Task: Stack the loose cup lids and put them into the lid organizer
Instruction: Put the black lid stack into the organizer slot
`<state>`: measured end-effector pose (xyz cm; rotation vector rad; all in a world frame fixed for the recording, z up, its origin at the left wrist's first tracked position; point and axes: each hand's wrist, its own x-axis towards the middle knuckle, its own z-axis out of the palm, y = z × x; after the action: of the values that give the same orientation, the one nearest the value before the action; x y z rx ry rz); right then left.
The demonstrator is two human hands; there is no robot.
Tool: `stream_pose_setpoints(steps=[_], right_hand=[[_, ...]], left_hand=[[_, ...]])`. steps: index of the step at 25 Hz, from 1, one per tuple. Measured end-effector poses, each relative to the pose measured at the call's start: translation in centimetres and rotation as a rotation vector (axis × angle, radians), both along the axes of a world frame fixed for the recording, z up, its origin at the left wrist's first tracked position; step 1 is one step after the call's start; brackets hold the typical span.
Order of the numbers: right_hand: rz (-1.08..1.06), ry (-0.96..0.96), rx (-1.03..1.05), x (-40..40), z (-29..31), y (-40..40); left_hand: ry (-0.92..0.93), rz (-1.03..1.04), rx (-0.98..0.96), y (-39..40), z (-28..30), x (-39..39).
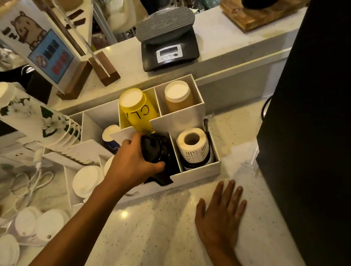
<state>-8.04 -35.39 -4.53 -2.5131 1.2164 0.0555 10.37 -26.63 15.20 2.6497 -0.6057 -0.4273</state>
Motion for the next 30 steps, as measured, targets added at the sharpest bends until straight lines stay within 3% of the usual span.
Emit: stream_pose_setpoints(steps=[16, 23, 30], right_hand=[[-0.016, -0.030, -0.017, -0.1, -0.5, -0.1], [-0.015, -0.021, -0.017, -0.2, -0.6, 0.0], [-0.020, -0.064, -0.033, -0.3, -0.5, 0.0]], left_hand=[[-0.173, 0.052, 0.310, -2.3, -1.4, -0.6], [-0.317, 0.062, 0.176, -2.7, -3.2, -1.3], [-0.381, 0.091, 0.214, -3.1, -4.2, -1.0]])
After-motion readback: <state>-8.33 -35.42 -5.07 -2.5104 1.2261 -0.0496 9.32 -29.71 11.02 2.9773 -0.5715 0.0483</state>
